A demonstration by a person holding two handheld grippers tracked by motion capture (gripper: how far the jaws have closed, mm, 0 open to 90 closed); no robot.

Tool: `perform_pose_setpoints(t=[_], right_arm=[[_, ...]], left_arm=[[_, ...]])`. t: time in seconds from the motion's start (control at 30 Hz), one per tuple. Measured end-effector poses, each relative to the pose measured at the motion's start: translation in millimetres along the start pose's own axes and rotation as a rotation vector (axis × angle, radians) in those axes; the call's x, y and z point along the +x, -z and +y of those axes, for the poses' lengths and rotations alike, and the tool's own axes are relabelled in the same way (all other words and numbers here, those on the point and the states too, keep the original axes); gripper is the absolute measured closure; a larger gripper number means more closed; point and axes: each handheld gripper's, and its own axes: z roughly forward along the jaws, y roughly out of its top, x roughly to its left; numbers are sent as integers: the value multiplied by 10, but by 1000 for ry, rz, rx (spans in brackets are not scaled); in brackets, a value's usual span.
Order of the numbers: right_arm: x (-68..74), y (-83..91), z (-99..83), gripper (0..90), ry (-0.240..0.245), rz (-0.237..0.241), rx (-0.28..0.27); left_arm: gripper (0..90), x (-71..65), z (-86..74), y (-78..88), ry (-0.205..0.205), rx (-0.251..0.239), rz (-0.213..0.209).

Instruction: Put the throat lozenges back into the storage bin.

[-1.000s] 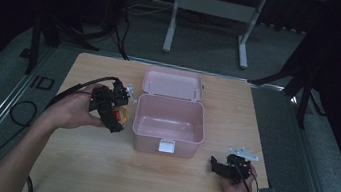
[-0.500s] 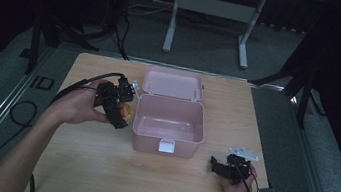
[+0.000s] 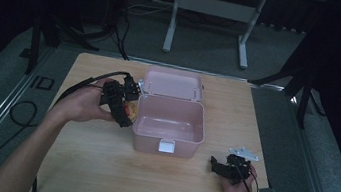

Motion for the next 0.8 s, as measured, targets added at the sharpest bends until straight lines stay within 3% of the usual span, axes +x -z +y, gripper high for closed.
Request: perform_pose_setpoints(t=[0.8], right_arm=[[1,0,0,120,-2,1,1]], left_arm=[[206,-62,215,-62,-35,0,-11]])
